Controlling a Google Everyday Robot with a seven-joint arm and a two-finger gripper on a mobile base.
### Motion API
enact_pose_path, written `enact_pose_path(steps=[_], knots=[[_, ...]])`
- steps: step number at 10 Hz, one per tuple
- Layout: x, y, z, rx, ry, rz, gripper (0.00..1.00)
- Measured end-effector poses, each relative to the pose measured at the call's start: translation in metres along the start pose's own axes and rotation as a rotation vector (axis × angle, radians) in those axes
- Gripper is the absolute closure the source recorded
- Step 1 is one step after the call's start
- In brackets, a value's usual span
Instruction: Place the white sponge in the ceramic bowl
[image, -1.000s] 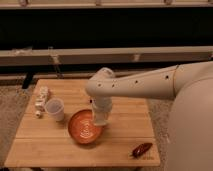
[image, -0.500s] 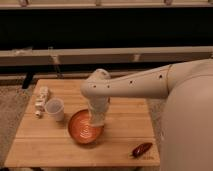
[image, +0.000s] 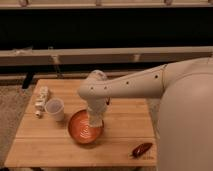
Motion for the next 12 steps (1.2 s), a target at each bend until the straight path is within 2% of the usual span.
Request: enact_pose_path(steps=[5,6,8,12], knots=[[-0.001,0.009,0.001,0.011,-0.007,-0.018,0.86],[-0.001,0.011,0.001,0.012,-0.009,-0.021,0.82],[0.009,0.014,-0.001,0.015,-0.006,-0.020,0.61],[0.012,0.015,0.000,0.015,-0.011,-0.023,0.23]])
